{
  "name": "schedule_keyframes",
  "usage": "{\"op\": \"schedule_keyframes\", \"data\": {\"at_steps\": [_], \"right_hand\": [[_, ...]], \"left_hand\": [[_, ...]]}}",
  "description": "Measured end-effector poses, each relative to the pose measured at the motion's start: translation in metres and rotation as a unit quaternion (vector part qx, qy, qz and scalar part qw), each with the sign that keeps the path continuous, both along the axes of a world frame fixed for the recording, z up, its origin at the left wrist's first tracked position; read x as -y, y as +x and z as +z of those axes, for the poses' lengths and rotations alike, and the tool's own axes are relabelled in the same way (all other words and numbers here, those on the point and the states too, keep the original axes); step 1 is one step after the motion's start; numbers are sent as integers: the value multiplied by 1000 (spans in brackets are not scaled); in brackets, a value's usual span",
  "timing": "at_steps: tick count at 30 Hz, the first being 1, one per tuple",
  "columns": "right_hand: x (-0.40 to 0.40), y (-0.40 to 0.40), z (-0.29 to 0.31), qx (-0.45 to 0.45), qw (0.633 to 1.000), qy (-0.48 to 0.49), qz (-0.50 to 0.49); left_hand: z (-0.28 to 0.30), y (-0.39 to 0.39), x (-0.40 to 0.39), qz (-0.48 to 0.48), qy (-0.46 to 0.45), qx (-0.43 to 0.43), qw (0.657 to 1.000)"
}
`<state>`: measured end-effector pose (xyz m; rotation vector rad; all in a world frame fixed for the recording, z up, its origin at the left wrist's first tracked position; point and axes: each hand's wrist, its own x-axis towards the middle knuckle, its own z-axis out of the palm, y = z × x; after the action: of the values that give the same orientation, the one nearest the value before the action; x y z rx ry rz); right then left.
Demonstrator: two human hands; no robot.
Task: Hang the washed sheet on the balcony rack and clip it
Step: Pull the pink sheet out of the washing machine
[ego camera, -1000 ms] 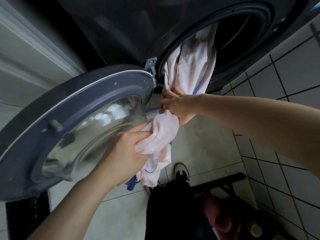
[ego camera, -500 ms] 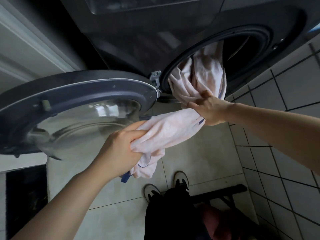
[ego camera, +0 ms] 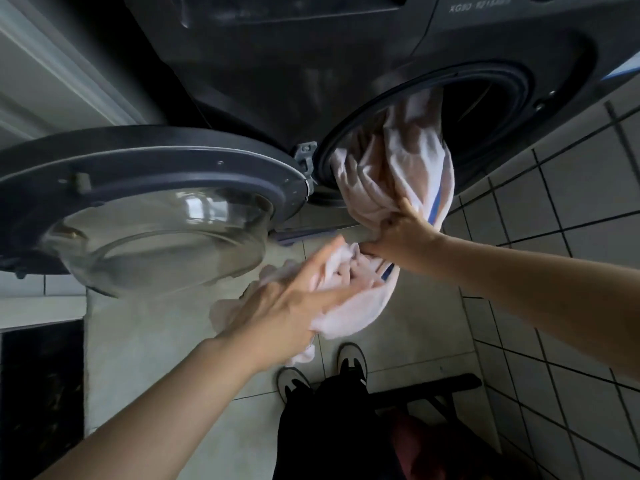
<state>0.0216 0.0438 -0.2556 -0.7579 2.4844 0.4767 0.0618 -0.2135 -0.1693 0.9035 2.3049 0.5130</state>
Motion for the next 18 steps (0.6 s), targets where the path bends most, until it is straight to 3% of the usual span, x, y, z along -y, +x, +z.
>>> {"op": "schedule_keyframes", "data": {"at_steps": [2,5,8,12,18], "right_hand": [[-5,3,8,-67,998,-10,10],[-18,13,21,-115,987,-111,-22],[-13,29,34,-95,979,-178,-13],[4,46,49,-112,959,-260,10],[32,52,56,-141,934,-328,-29]], "left_hand": [[-19,1,2,-67,-82,-12,994],[-42,-2,13,-30,-193,21,981],[-56,-11,18,12,-188,-31,982],[-59,-20,13,52,-203,-3,978],[-24,-6,-4,123,-44,-42,991]]}}
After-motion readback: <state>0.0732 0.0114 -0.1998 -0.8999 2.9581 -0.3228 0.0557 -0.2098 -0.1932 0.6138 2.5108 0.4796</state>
